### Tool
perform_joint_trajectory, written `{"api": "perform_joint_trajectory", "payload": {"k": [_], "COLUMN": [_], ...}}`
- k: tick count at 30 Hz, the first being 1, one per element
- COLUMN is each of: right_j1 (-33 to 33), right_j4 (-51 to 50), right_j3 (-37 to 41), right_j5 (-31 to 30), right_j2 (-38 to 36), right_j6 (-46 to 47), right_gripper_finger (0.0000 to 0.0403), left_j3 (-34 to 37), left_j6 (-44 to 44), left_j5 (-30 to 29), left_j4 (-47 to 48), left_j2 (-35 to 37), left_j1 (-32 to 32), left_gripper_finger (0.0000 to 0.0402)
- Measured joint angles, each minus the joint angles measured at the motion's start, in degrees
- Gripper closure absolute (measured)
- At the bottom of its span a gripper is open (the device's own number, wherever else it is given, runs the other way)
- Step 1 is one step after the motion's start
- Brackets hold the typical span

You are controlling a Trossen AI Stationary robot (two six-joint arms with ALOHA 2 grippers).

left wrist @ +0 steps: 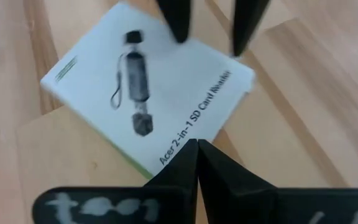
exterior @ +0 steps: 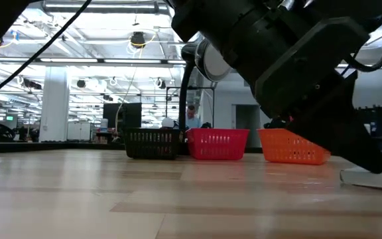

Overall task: Pick and place items into bin
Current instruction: Put the white card reader box into the orange bin

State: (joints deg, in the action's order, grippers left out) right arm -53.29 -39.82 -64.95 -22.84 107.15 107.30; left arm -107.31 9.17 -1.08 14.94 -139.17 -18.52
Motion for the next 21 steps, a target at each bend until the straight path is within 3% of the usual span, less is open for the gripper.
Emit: {"api": "perform_joint_trajectory", "payload": {"k": [13,21], "right_j1": [-0.56,-5.43], "right_j4": [2.33,-6.08], "right_j3": [0.0,-0.02], "right_j5": [-0.09,-6.93], "right_j2": [-1.43,-5.03], "right_j6": [0.47,10.13], "right_gripper_finger": [0.0243,0.0253], "left_j3": [0.31,0.28], "left_j6": [1.47,2.84], "left_j5": [-1.37,-5.47], "left_j4": [4.14,4.69], "left_j2": [2.25,3.65], "left_j1": [-0.07,0.13], "left_gripper_finger": [0.0402,0.0401]}}
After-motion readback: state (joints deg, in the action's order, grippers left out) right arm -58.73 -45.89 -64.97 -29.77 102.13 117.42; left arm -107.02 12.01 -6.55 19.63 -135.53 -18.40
